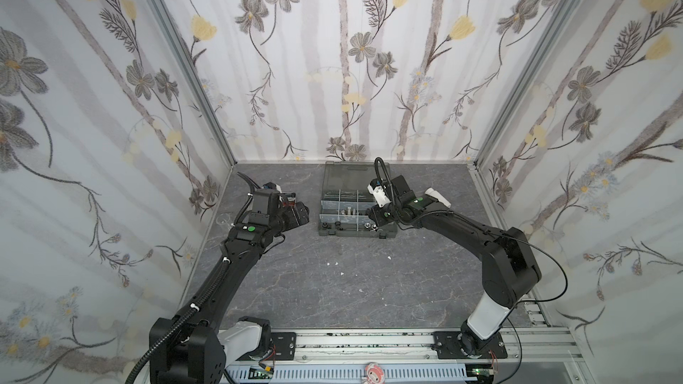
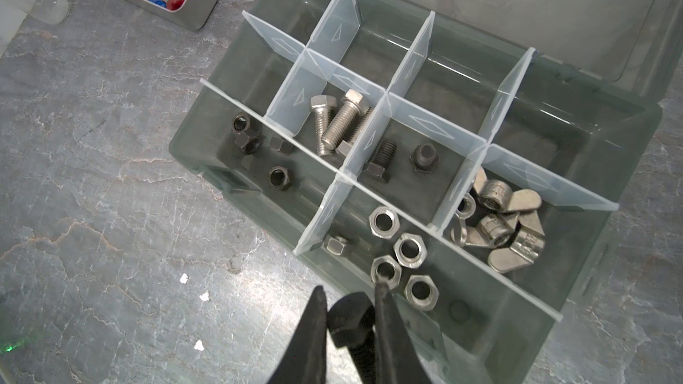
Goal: Sort the screws and nuts into containers
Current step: Place the screw into the container.
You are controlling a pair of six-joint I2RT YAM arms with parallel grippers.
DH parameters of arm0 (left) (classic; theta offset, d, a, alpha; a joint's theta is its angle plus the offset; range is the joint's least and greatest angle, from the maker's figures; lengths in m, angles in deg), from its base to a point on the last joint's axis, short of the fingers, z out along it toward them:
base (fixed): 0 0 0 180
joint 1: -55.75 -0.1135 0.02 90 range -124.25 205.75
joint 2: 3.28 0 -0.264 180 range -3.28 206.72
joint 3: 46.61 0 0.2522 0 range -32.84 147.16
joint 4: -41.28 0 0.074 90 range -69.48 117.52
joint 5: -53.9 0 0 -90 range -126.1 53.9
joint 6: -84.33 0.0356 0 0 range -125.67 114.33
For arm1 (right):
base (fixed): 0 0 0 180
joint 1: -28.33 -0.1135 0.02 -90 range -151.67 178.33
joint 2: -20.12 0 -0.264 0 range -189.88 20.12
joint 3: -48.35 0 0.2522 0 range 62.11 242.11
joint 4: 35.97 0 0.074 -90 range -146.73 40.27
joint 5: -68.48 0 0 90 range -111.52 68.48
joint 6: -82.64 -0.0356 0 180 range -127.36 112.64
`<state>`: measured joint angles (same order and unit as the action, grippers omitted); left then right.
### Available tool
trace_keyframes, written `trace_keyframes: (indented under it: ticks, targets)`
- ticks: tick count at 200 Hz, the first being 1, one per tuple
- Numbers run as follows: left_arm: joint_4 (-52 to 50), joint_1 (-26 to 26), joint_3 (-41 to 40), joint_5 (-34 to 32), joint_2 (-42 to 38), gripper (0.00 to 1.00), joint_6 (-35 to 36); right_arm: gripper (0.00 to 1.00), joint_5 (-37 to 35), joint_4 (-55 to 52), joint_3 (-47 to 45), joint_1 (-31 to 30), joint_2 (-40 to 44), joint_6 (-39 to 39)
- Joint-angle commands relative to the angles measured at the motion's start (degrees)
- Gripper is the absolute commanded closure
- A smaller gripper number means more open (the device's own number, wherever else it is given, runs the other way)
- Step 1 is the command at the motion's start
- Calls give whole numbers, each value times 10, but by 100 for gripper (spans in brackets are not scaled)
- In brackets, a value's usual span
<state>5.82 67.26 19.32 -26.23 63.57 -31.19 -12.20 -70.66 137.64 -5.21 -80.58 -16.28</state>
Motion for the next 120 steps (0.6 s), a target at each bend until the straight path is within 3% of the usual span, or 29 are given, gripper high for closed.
trace_keyframes:
  ticks: [1, 120]
  targets:
    - [19, -1, 6, 3, 9, 0, -1, 81, 16, 24, 18, 6, -21, -1]
    - [30, -3, -5, 0, 28, 0, 5, 81, 44, 33, 128, 34, -146, -2]
